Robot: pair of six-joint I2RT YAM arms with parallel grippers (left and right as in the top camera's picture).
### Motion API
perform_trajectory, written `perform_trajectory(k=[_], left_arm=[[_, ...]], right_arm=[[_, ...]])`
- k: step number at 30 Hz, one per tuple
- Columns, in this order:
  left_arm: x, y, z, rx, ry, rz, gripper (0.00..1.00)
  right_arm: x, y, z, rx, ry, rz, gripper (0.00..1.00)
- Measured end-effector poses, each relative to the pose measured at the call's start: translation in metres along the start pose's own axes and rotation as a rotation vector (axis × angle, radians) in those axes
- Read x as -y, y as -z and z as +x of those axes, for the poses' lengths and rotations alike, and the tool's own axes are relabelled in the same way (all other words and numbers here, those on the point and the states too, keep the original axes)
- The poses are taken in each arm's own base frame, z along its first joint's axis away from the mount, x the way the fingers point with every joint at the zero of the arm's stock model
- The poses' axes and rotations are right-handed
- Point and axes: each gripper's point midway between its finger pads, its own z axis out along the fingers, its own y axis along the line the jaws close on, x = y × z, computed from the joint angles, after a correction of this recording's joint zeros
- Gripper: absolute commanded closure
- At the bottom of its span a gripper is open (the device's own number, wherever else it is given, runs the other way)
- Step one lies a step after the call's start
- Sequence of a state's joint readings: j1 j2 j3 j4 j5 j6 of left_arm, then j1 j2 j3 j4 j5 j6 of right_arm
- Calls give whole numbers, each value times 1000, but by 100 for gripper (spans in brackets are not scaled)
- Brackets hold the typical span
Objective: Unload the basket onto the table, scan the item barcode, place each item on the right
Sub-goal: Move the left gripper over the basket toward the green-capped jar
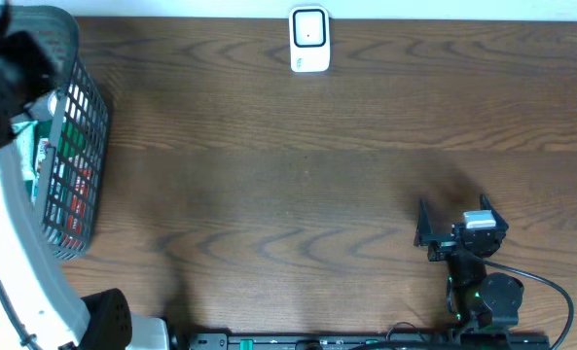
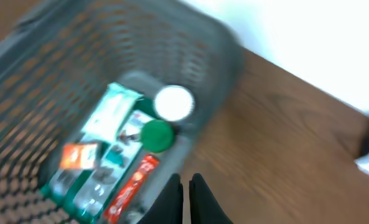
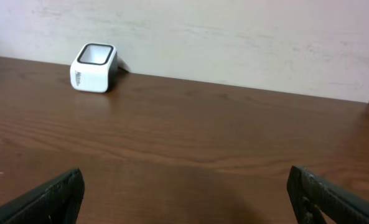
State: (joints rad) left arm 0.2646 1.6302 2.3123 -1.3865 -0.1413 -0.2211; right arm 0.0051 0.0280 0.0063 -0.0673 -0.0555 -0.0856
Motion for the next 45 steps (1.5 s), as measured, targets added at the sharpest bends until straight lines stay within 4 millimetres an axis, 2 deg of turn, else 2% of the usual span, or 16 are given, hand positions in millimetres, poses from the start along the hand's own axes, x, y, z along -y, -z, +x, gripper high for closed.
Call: perform_trajectory(k=[4,5,6,9,14,18,21,23,29,36,45], left_arm=[[-43,-3,-17,49,142,-96,89],[-54,-4,-23,73,177,-114,84],[-64,-3,-28,92,204,-128,74],[-90,-3,-39,133,278,-166,67],[-109,-12,-36,104,328,-193,45],[-106,-37,-23,5,310,-175,29],[-97,-71,-11,-100,275,-132,16],[-93,-93,-5,-157,260,-111,12],[-90,-144,18,-297,244,-97,7],[-86,-177,47,-442,244,-82,7],[-62,-231,82,-595,181,-12,7]], right_arm=[[0,0,0,0,0,0,1],[0,0,0,0,0,0,1],[0,0,0,0,0,0,1],[0,0,0,0,-1,0,1],[0,0,0,0,-2,0,1],[0,0,0,0,-2,0,1],[0,0,0,0,-2,0,1],[0,0,0,0,-2,0,1],[0,0,0,0,-2,0,1],[0,0,0,0,-2,0,1],[0,0,0,0,-2,0,1]])
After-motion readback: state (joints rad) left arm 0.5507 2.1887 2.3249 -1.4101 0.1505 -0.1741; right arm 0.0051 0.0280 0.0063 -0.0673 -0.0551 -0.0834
